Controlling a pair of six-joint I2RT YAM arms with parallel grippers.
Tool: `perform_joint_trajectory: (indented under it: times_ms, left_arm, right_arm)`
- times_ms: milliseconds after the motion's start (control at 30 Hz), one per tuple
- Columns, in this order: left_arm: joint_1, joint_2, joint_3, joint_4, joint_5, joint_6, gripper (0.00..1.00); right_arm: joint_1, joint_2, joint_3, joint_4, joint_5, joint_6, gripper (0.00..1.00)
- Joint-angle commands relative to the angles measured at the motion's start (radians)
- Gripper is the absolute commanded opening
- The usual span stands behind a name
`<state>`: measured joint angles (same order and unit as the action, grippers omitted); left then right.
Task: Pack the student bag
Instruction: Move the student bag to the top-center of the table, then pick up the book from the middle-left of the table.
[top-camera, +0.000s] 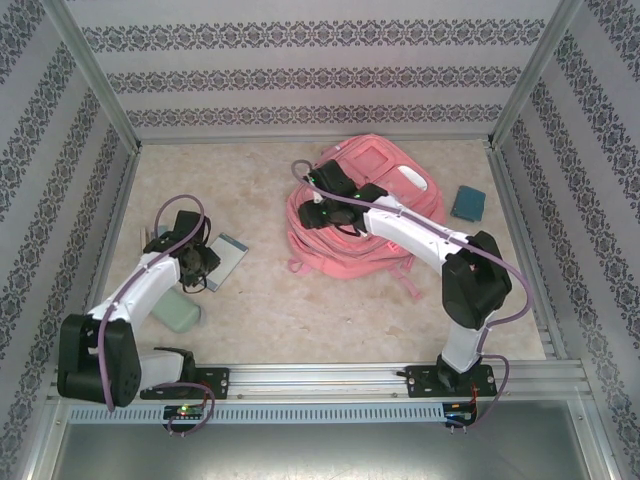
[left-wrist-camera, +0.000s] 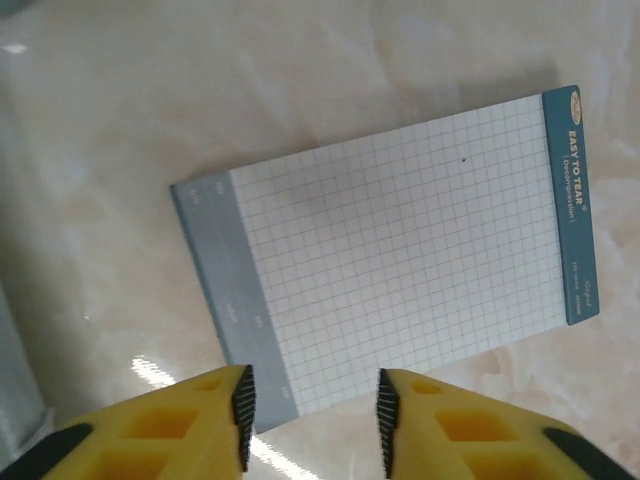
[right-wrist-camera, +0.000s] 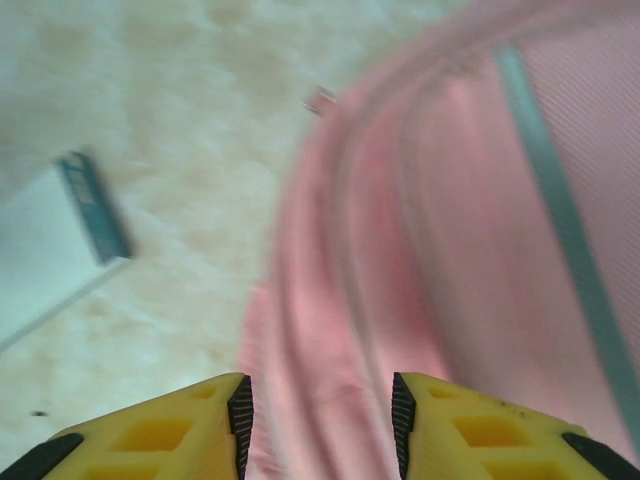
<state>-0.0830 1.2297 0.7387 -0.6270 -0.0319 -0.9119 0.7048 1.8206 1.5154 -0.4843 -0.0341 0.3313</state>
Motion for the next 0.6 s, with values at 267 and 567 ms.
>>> perform_joint_trajectory:
  times_ms: [267, 567]
  left_arm:
    - [0.061, 0.007, -0.138, 0.074, 0.021, -0.041, 0.48]
    - [0.074, 0.042, -0.144, 0.146, 0.029, -0.004, 0.45]
  right_arm:
    - [0.109, 0.318, 0.307, 0.055, -0.214, -0.029, 0.41]
    - [0.118, 0.551, 0.537, 0.032, -0.267, 0.012, 0.39]
